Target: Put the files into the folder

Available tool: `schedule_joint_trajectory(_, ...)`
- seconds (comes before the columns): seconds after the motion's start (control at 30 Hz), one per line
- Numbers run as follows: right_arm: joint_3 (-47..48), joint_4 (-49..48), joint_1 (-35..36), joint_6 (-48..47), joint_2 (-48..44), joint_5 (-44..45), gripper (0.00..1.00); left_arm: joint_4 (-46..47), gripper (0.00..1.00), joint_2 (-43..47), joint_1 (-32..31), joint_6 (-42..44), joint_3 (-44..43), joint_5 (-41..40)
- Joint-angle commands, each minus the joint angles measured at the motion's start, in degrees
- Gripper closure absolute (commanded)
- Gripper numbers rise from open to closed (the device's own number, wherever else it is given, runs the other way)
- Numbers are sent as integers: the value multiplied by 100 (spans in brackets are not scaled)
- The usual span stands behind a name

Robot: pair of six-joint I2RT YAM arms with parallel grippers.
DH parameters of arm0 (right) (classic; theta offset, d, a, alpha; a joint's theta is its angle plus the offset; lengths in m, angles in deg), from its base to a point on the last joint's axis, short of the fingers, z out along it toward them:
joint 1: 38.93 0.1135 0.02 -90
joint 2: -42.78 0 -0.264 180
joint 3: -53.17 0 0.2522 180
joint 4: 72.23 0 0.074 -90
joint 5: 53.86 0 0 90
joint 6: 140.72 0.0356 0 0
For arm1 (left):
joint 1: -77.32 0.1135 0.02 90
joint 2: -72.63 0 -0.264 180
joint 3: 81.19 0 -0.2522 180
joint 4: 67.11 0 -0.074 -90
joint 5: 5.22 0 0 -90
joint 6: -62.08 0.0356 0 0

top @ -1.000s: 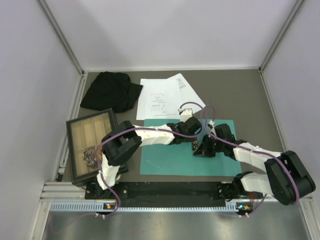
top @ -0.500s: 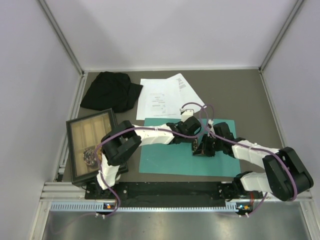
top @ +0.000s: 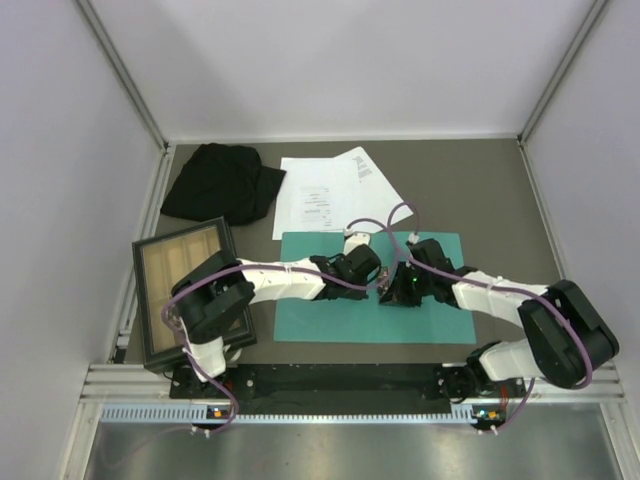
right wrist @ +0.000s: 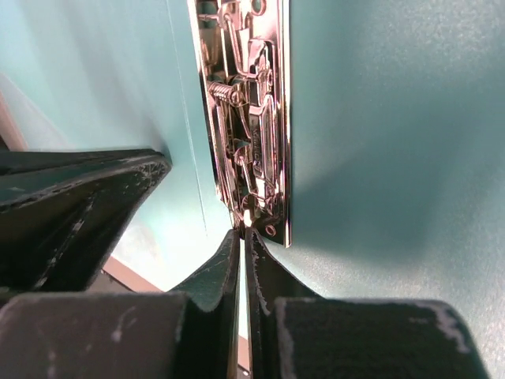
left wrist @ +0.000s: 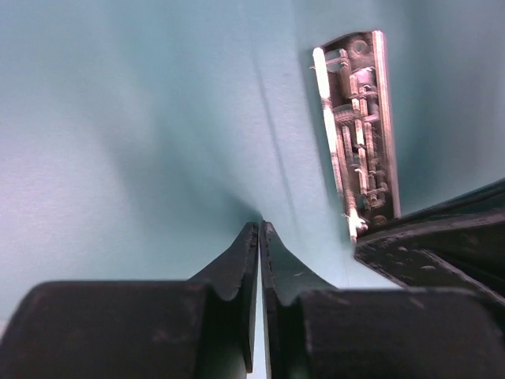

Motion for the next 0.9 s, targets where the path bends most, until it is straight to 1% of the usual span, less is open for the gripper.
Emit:
schedule_joint_trajectory(0.0,-44,805,192,204,424,1434,100,136,94,-148,-4,7,242,249)
schedule_joint_trajectory(0.1,-26,964,280,554,477,1742,100,242,100,-78,5,7,514,257)
schedule_joint_trajectory(0.3,-123,955,307,916,845,2164,100,391,100,62,102,-37,1068,336)
schedule_joint_trajectory(0.37,-141,894,324,952,890,2156,100,400,100,124,110,-20,1174,319)
schedule_joint_trajectory(0.47,-132,421,324,785,671,1727,100,479,100,229,128,24,1385,336)
schedule_joint_trajectory(0.5,-88,341,324,698,592,1316,100,497,100,264,137,42,1455,363)
schedule_joint_trajectory(0.6,324,392,324,487,398,892,100,532,100,273,128,147,1473,398)
schedule_joint_trajectory(0.63,517,393,324,434,354,830,100,523,100,273,128,165,1465,407)
schedule_joint_trajectory(0.73,711,480,324,275,222,741,100,497,100,230,137,217,1377,442)
schedule_joint_trajectory(0.87,703,436,316,117,-146,653,100,532,100,229,137,253,1333,521)
